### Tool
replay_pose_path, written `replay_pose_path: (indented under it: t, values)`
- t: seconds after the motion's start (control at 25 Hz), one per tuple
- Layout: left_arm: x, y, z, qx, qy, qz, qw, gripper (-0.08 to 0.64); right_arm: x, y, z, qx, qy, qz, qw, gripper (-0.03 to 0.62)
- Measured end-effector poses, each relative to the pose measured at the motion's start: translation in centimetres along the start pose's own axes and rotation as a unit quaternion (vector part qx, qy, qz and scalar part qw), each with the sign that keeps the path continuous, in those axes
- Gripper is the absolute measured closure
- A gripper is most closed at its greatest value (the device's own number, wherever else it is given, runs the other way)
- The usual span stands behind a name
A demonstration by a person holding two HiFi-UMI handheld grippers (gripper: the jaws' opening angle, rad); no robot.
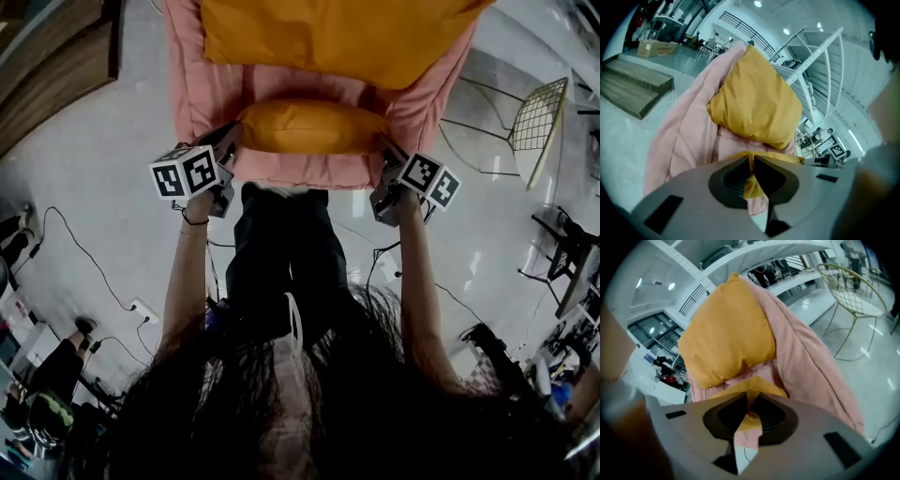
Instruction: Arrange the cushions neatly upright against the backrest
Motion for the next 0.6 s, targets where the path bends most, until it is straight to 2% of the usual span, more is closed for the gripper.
replay_pose_path:
  t: [0.12,0.28,0.48,0.6]
  values:
    - [2.0,-0.3,-2.3,0.019,-0.015,-0.007,0.9997,0.511,2.0,0.6,-1.3,0.030,-0.006,0.007,0.999,0.519]
    - [3.6,-1.3,-5.4,0.041,-0.023,-0.026,0.9986,0.514,3.4,-0.5,-3.2,0.022,0.016,0.017,0.999,0.525]
    - [5.3,-1.8,-10.2,0.076,-0.003,-0.046,0.9961,0.516,4.6,-2.7,-6.7,0.027,0.052,0.009,0.998,0.528]
    - [6.7,-1.8,-12.1,0.115,-0.012,-0.065,0.9911,0.517,5.4,-3.1,-7.7,0.006,0.061,0.010,0.998,0.531]
Point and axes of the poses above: the fingertips, and each gripper's own axes: x forward along the fingers, y to its right, z out of its underside, the point moved 6 cm from there along -x, backward along the fingers, and after that the axes turned 11 degrees about z, right-handed, at the moved point
